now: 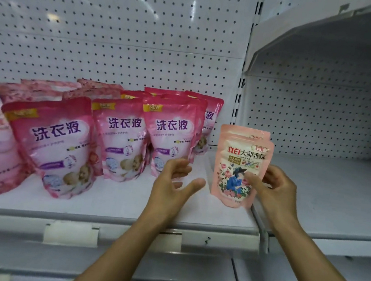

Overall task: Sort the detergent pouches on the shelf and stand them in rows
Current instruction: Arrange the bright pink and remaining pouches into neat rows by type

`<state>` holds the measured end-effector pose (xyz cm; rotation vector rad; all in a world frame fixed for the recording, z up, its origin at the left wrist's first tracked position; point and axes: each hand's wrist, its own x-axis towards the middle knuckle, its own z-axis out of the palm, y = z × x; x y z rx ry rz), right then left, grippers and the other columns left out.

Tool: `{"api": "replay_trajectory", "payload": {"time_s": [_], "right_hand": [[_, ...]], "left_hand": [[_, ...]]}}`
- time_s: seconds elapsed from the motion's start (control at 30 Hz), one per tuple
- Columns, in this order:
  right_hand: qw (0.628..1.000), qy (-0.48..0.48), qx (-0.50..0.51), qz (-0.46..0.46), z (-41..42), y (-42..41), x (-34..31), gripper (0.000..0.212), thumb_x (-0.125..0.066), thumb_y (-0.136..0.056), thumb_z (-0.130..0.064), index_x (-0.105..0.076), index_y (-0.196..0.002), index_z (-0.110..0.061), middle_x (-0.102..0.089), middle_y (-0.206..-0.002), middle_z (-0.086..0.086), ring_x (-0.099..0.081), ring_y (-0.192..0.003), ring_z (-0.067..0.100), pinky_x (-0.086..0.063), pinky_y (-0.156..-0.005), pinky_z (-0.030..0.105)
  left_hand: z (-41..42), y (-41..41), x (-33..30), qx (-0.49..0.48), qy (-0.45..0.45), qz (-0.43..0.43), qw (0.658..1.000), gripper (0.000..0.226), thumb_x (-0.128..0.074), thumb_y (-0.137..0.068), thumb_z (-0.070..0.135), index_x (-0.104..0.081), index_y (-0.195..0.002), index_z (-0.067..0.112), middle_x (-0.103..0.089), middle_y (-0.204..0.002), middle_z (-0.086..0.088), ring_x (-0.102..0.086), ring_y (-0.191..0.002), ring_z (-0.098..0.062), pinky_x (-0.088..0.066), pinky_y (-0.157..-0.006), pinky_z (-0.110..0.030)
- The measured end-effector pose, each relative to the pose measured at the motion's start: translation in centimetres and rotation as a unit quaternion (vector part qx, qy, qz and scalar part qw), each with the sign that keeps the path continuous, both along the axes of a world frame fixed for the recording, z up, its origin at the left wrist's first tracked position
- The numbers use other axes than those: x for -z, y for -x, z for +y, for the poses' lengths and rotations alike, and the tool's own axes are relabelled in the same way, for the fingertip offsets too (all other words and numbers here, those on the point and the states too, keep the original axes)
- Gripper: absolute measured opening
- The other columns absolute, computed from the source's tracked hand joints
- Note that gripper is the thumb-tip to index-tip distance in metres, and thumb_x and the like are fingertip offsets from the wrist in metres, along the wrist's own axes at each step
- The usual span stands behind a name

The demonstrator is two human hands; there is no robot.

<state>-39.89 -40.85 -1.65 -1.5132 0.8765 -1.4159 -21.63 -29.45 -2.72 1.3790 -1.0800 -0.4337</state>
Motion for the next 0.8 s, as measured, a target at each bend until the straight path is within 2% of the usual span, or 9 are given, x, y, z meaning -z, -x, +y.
{"api": "replay_trajectory", "payload": {"time_s": [0.13,0.2,0.3,0.37,0.43,0.53,0.63,0.7,0.8], "right_hand": [[0.979,0.142,0.141,-0.024,2.8,-0.3,-0.3,0.043,-0.073,-0.084,-0.015,-0.047,-0.116,-0.030,-0.055,-0.113,0.007,-0.054,-0.099,0.015,-0.044,-0.080,0.021],[0.970,0.225,0.084,-0.026,5.1,-1.9,-0.9,0.044,-0.073,-0.084,-0.009,-0.047,-0.112,-0.032,-0.053,-0.111,0.007,-0.052,-0.094,0.013,-0.042,-0.080,0.016],[0.957,0.272,-0.031,0.094,6.6,-6.0,-1.1,0.039,-0.073,-0.084,-0.016,-0.051,-0.115,-0.026,-0.051,-0.111,-0.004,-0.052,-0.096,0.004,-0.043,-0.080,0.016],[0.961,0.213,-0.098,0.147,5.9,-8.9,-0.9,0.047,-0.072,-0.085,-0.026,-0.047,-0.125,-0.028,-0.047,-0.121,-0.009,-0.050,-0.105,0.003,-0.043,-0.086,0.018],[0.975,0.107,-0.132,0.141,4.5,-11.4,-0.9,0.060,-0.071,-0.085,-0.028,-0.039,-0.136,-0.023,-0.042,-0.131,-0.005,-0.047,-0.112,0.006,-0.042,-0.091,0.024],[0.989,-0.009,-0.105,0.104,2.3,-14.3,-1.2,0.064,-0.066,-0.090,-0.027,-0.033,-0.143,-0.016,-0.041,-0.139,0.002,-0.047,-0.115,0.013,-0.041,-0.087,0.024],[0.990,-0.066,-0.116,0.049,1.3,-16.2,-1.3,0.061,-0.063,-0.092,-0.025,-0.032,-0.143,-0.012,-0.055,-0.132,0.003,-0.058,-0.108,0.019,-0.053,-0.076,0.024],[0.989,-0.077,-0.119,0.033,1.3,-16.7,-1.0,0.055,-0.067,-0.090,-0.021,-0.039,-0.136,-0.013,-0.064,-0.113,0.002,-0.064,-0.094,0.021,-0.054,-0.068,0.028],[0.993,-0.065,-0.083,0.062,1.3,-16.6,-0.3,0.067,-0.080,-0.077,-0.027,-0.045,-0.134,-0.019,-0.061,-0.114,-0.004,-0.062,-0.101,0.018,-0.052,-0.087,0.035]], "left_hand": [[3.9,-2.4,0.7,-0.113,0.049,-0.023,0.992,0.035,-0.076,-0.083,0.026,-0.058,-0.113,0.028,-0.065,-0.112,0.013,-0.061,-0.105,0.000,-0.054,-0.093,-0.031],[5.3,-3.5,0.8,-0.165,0.073,-0.030,0.983,0.031,-0.074,-0.085,0.023,-0.059,-0.113,0.023,-0.065,-0.111,0.012,-0.062,-0.106,-0.004,-0.054,-0.094,-0.035],[6.8,-5.1,0.7,-0.225,0.084,-0.035,0.970,0.033,-0.073,-0.087,0.025,-0.057,-0.116,0.024,-0.060,-0.114,0.016,-0.060,-0.108,-0.009,-0.051,-0.098,-0.034],[7.8,-6.5,0.6,-0.277,0.098,-0.051,0.955,0.036,-0.073,-0.087,0.027,-0.055,-0.118,0.026,-0.055,-0.113,0.016,-0.058,-0.109,-0.014,-0.049,-0.098,-0.033],[8.7,-8.2,0.4,-0.320,0.117,-0.066,0.938,0.038,-0.073,-0.087,0.024,-0.053,-0.120,0.026,-0.051,-0.114,0.012,-0.056,-0.110,-0.016,-0.049,-0.099,-0.035],[9.0,-10.0,0.1,-0.283,0.078,-0.030,0.955,0.043,-0.072,-0.088,0.017,-0.052,-0.125,0.024,-0.057,-0.124,0.007,-0.059,-0.114,-0.014,-0.049,-0.104,-0.037],[7.7,-10.6,0.0,-0.193,-0.008,-0.035,0.980,0.063,-0.071,-0.088,0.028,-0.039,-0.141,0.027,-0.054,-0.139,0.003,-0.055,-0.124,-0.013,-0.045,-0.109,-0.041],[6.4,-10.6,-0.1,-0.163,-0.033,-0.034,0.986,0.077,-0.069,-0.089,0.034,-0.023,-0.151,0.029,-0.044,-0.150,0.003,-0.047,-0.135,-0.016,-0.033,-0.114,-0.039],[4.6,-11.0,-0.4,-0.152,-0.030,0.010,0.988,0.089,-0.068,-0.091,0.024,-0.007,-0.156,0.024,-0.031,-0.157,0.001,-0.036,-0.142,-0.017,-0.024,-0.108,-0.026]]}}
